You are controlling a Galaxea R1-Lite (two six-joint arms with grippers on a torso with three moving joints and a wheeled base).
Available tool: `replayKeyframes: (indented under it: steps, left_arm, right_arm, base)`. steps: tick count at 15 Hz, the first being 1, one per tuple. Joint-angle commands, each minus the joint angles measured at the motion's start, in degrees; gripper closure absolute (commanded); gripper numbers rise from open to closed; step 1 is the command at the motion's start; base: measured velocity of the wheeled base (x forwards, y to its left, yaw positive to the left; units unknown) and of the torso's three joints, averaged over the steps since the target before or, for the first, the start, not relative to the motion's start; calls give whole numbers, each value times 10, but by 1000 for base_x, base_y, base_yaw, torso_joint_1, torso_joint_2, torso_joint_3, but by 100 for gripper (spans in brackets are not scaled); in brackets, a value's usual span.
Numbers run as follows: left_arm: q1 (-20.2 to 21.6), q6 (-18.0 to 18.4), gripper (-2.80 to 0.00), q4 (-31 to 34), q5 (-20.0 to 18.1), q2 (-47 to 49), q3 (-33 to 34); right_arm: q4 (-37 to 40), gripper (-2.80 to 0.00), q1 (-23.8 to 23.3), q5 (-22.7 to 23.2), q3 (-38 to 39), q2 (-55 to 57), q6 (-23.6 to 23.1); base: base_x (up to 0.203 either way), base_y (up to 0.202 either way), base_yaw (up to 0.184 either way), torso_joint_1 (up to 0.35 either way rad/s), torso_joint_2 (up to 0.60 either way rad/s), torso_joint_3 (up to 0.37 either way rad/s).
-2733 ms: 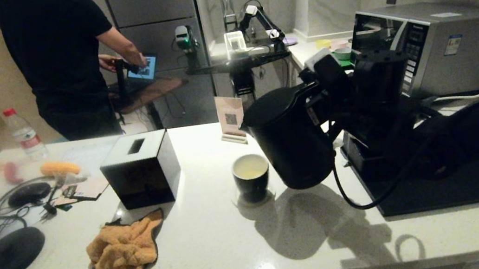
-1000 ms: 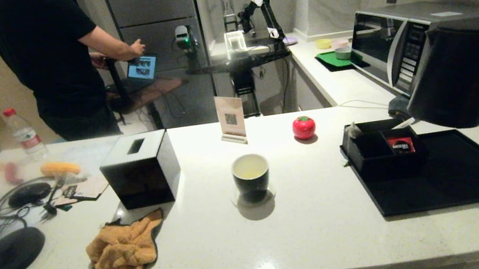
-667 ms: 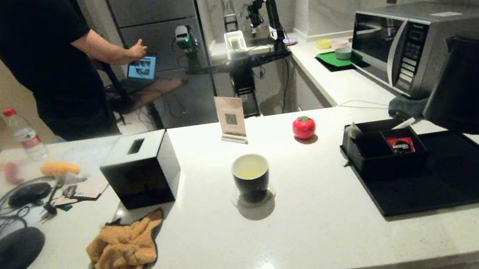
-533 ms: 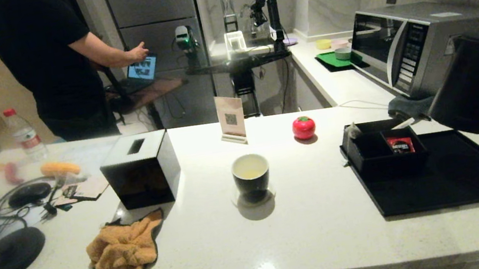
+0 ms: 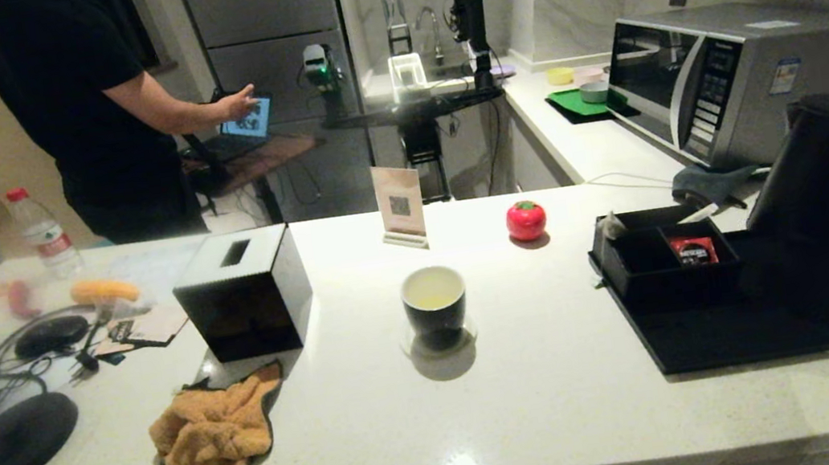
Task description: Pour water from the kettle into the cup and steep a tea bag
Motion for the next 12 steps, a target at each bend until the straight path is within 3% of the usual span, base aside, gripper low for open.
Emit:
replayKeyframes:
  steps: [1,12]
  left_arm:
    - [0,0,0,0,0,0,0]
    - [0,0,0,0,0,0,0]
  right_arm:
    - [-18,0,0,11,8,26,-2]
    - [-103,0,0,36,42,98,-16]
  base:
    - [0,0,0,0,0,0]
    - [0,0,0,0,0,0]
